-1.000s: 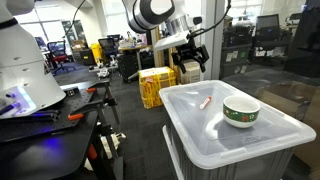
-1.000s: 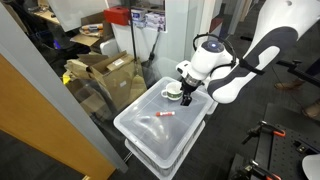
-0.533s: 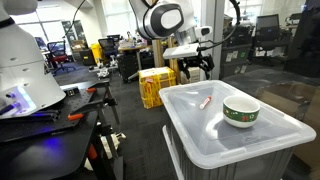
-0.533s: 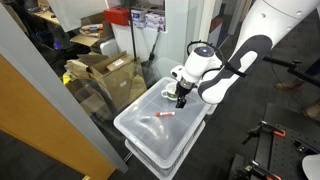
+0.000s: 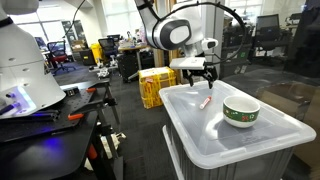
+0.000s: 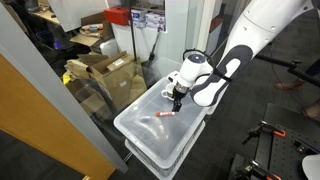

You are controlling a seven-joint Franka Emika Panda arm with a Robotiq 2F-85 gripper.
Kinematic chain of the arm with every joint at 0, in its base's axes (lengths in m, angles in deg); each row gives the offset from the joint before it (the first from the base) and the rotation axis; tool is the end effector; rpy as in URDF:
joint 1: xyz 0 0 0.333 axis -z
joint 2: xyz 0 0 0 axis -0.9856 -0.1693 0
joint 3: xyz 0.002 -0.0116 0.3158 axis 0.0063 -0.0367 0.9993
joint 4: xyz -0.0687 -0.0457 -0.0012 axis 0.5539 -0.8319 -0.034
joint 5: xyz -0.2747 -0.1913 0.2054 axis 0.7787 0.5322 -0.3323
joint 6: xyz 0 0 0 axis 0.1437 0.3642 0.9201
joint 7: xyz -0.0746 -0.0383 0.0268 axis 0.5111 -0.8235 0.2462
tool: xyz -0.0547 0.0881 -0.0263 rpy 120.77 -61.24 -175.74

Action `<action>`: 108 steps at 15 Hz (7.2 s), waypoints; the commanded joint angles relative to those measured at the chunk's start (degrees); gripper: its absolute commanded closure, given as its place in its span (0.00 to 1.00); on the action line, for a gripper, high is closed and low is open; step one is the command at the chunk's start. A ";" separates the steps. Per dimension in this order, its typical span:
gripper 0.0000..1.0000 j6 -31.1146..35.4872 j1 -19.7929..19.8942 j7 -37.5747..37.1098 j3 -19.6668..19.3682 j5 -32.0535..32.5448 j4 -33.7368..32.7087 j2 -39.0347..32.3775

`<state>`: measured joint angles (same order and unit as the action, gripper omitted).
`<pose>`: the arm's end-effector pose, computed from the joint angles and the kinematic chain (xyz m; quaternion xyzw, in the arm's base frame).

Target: Take the marker and put it in the cup

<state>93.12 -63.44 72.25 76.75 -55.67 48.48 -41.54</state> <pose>0.5871 -0.0348 0.0925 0.9440 0.2989 0.1393 0.0129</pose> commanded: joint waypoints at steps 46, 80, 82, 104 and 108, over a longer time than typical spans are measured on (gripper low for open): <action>0.95 -9.04 -10.65 -3.57 -7.88 -2.64 -16.57 -6.09; 0.95 22.23 -42.27 -20.75 -47.05 -30.13 -11.84 -17.20; 0.95 22.20 -41.49 -21.17 -46.48 -30.64 -13.32 -18.02; 0.26 22.16 -36.90 -21.57 -41.65 -31.32 -13.49 -19.88; 0.00 22.16 -37.72 -21.26 -41.97 -31.26 -11.84 -18.10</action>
<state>115.28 -100.95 50.59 34.46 -86.05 35.33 -61.84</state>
